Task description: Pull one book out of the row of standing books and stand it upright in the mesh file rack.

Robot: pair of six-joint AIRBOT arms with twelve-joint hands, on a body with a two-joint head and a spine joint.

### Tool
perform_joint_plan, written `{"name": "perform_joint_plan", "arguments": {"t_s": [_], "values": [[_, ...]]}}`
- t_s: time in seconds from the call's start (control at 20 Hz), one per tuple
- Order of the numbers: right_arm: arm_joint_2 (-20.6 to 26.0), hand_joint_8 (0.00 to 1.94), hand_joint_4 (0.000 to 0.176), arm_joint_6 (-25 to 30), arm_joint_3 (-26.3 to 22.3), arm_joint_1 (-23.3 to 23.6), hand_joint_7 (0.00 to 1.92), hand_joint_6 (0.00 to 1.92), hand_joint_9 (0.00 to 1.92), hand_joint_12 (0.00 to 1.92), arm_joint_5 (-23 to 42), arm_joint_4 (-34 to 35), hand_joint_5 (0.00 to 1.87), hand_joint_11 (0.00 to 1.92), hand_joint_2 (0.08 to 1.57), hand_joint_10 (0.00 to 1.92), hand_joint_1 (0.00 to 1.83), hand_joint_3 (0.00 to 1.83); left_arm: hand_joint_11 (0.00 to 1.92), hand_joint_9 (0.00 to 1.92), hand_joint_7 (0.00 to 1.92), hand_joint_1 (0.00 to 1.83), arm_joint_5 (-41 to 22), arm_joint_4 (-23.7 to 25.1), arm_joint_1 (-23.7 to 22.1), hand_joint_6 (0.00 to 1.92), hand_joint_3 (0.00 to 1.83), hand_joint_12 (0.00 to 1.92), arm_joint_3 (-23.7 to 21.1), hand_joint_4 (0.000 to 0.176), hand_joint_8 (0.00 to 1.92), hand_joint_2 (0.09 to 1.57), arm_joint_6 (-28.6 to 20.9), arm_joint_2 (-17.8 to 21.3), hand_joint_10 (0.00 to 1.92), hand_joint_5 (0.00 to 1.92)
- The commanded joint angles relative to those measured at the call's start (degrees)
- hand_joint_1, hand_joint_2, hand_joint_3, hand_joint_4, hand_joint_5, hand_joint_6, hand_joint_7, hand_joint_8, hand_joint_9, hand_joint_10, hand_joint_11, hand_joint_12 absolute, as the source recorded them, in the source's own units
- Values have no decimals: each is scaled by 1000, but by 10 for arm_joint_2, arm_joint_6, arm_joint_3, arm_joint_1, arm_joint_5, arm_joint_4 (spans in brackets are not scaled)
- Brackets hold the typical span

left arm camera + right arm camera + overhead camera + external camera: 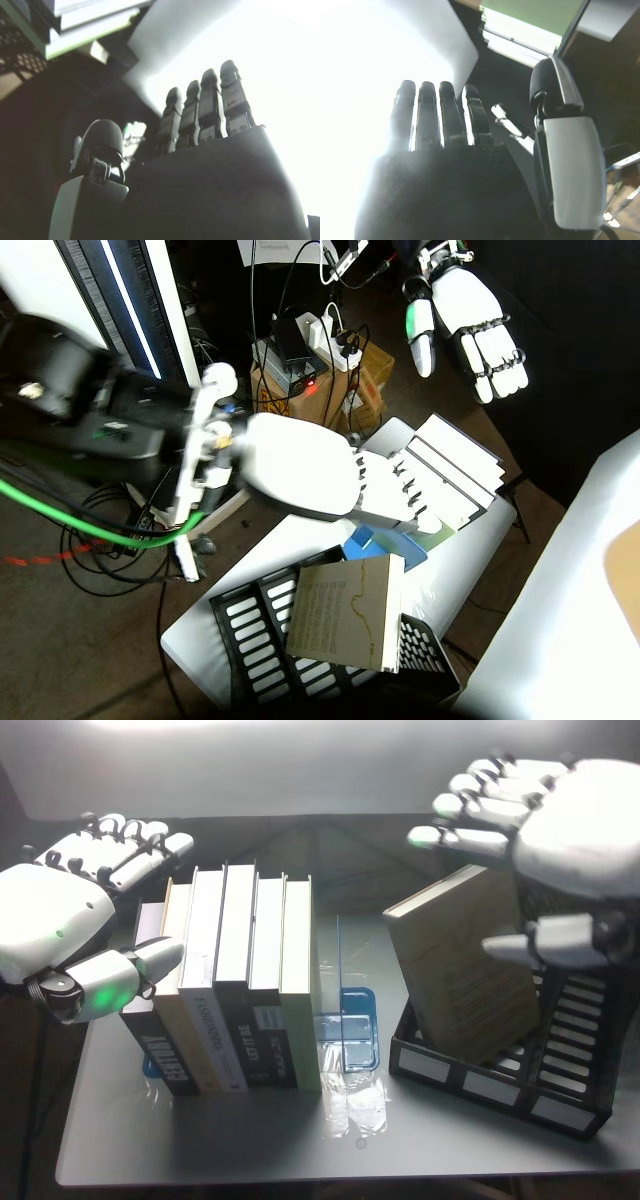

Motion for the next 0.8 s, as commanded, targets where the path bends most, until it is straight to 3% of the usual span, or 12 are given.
{"name": "perform_joint_plan", "arguments": {"t_s": [0.0, 0.1, 0.2, 0.25, 0.3, 0.4, 0.5, 0.6, 0.65, 0.75], "values": [[13, 0, 9, 19, -5, -10, 0, 0, 0, 50, -95, -20, 0, 1, 1277, 0, 277, 7, 0, 0, 0, 20, -79, 5, -2, 0, 0, 0, 0, 41, 0, 1457, -4, 7, 0, 0], [32, 0, 0, 56, -17, -46, 0, 0, 0, 1, -132, -20, 0, 0, 1290, 0, 304, 8, 0, 0, 0, 39, -85, 19, -3, 0, 0, 0, -2, 51, 0, 1439, -16, 7, 0, 0], [43, 0, 0, 77, -26, -74, 0, 0, 0, 0, -160, -20, 0, 0, 1285, 0, 218, 5, 0, 0, 0, 64, -90, 35, -5, 0, 0, 0, -2, 46, 0, 1420, -29, 5, 0, 0], [47, 0, 0, 87, -32, -89, 0, 0, 0, 0, -176, -20, 0, 0, 1290, 0, 273, 6, 0, 0, 0, 47, -93, 44, -6, 0, 0, 0, -4, 45, 0, 1413, -35, 5, 0, 0], [53, 0, 0, 92, -38, -100, 0, 0, 0, 0, -189, -20, 0, 0, 1295, 0, 296, 7, 0, 0, 0, 9, -97, 52, -6, 0, 0, 0, -6, 58, 0, 1404, -38, 4, 0, 0], [65, 0, 0, 93, -53, -118, 0, 0, 0, 0, -210, -20, 0, 0, 1290, 0, 345, 3, 0, 0, 0, 0, -106, 63, -7, 0, 0, 0, -9, 56, 0, 1398, -47, 1, 0, 0], [74, 0, 0, 93, -66, -134, 0, 0, 0, 0, -226, -20, 0, 0, 1272, 0, 270, 0, 0, 0, 0, 0, -110, 75, -6, 0, 0, 0, -9, 19, 0, 1412, -59, -3, 0, 0], [77, 0, 0, 94, -72, -143, 0, 0, 0, 0, -236, -20, 0, 0, 1262, 0, 255, 0, 0, 0, 0, 0, -114, 79, -3, 0, 0, 0, -10, 44, 0, 1401, -64, -6, 0, 0], [77, 0, 0, 94, -74, -146, 0, 0, 0, 0, -237, -20, 0, 0, 1265, 0, 255, 0, 0, 0, 0, 0, -116, 79, -2, 0, 0, 0, -10, 84, 0, 1385, -66, -6, 0, 0], [77, 0, 0, 96, -74, -148, 0, 0, 0, 0, -241, -20, 0, 0, 1276, 0, 270, 0, 0, 0, 0, 0, -120, 78, 1, 0, 0, 0, -10, 97, 0, 1388, -68, -8, 0, 0]]}}
